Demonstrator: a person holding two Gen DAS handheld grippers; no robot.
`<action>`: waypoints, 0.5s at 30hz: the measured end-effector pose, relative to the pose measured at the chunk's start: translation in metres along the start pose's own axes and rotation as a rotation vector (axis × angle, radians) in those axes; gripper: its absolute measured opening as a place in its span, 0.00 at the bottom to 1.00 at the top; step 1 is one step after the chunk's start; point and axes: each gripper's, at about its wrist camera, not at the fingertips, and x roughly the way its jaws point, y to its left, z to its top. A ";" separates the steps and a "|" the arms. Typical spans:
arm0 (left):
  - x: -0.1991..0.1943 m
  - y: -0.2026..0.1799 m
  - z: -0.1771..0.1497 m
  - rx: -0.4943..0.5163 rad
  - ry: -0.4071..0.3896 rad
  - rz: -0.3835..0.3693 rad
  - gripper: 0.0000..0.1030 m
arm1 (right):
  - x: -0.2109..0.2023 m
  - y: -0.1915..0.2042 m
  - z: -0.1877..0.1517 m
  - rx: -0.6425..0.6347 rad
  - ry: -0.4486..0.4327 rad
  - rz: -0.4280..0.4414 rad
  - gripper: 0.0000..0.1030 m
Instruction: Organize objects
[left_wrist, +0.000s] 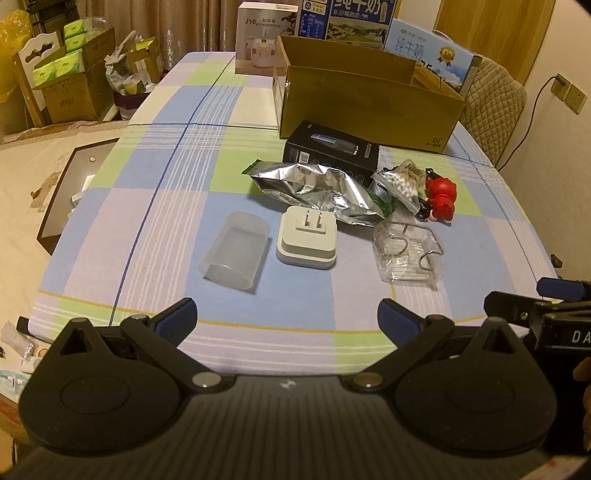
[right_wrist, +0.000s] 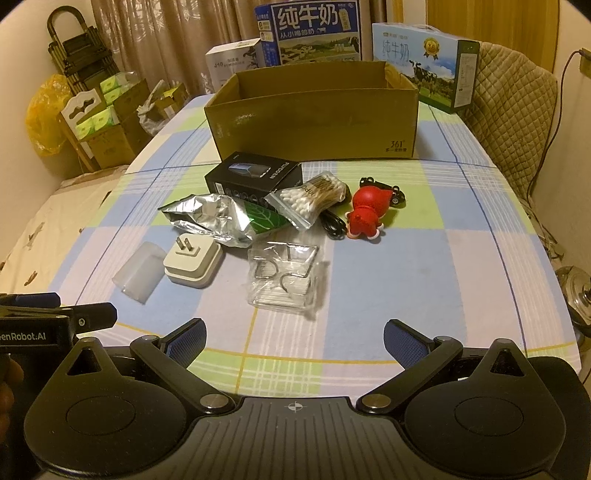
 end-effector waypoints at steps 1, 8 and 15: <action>0.000 0.001 0.000 0.005 -0.002 -0.002 0.99 | 0.001 0.000 0.000 0.000 0.000 -0.001 0.97; 0.003 0.010 0.005 0.030 -0.013 -0.019 0.99 | 0.005 0.003 0.001 -0.002 0.004 -0.002 0.97; 0.015 0.025 0.014 0.080 0.000 -0.023 0.99 | 0.014 0.007 0.003 -0.011 0.008 -0.003 0.97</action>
